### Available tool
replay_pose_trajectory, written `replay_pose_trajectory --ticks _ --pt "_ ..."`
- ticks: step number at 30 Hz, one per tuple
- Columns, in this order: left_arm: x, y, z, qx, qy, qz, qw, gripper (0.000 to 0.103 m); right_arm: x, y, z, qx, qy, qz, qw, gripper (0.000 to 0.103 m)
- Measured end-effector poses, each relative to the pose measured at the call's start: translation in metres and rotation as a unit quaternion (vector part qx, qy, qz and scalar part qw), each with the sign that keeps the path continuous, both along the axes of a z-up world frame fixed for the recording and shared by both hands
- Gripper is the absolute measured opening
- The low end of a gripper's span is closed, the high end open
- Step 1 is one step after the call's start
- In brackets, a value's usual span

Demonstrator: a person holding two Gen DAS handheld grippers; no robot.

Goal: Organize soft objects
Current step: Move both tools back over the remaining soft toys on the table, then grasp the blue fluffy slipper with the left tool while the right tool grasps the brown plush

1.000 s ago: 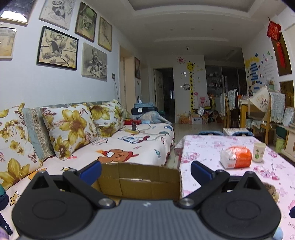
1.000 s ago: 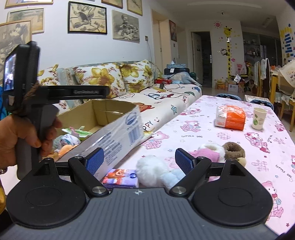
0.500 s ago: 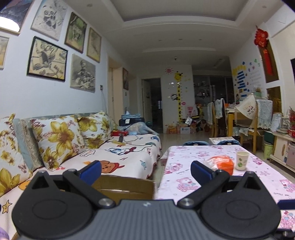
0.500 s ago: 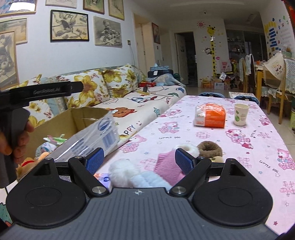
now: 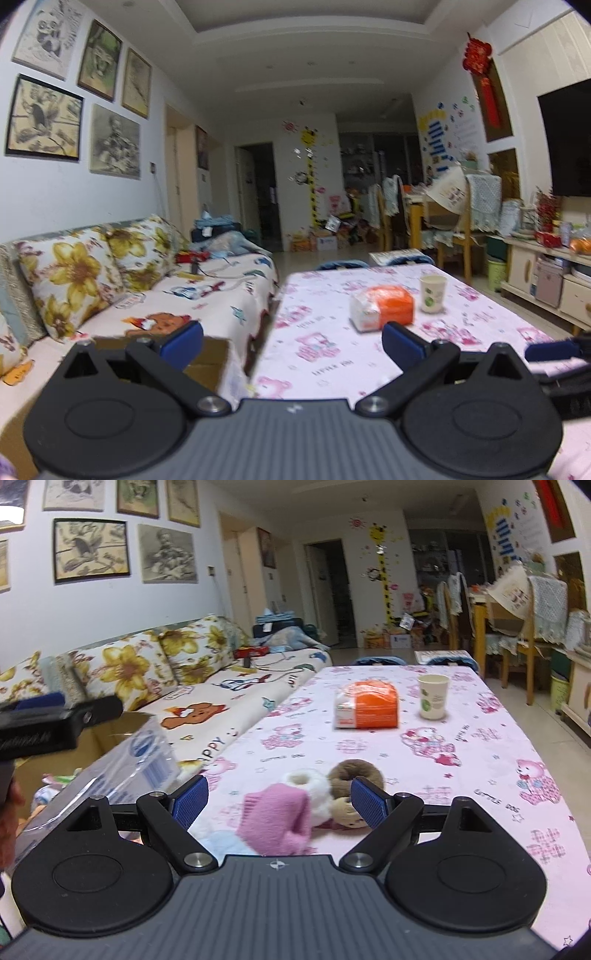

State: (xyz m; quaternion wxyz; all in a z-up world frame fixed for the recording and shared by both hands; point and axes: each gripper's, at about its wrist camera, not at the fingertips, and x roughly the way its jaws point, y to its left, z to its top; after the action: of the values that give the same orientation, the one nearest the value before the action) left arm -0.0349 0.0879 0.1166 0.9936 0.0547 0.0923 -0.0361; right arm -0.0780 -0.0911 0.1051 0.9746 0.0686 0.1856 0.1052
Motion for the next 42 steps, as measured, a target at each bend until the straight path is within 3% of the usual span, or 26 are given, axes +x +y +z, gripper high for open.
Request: replay_pose_trajectory --ticks 7,17,28,42 --pt "0.002 -0.021 -0.025 0.01 0.05 -0.058 0.997 0.102 0.017 -0.02 -0.013 0.006 0.018 -0.04 0.999 0.103" --pt "0.007 -0.051 -0.06 0.023 0.122 -0.131 0.9836 0.102 0.055 -0.055 -0.041 0.026 0.058 -0.101 0.993 0.103" --pt "0.026 -0.064 -0.091 0.041 0.181 -0.118 0.9756 0.102 0.095 -0.07 -0.063 0.09 0.082 -0.107 0.987 0.103" --pt "0.038 -0.074 -0.105 0.034 0.21 -0.108 0.971 0.101 0.122 -0.048 -0.073 0.095 0.098 -0.085 0.987 0.103"
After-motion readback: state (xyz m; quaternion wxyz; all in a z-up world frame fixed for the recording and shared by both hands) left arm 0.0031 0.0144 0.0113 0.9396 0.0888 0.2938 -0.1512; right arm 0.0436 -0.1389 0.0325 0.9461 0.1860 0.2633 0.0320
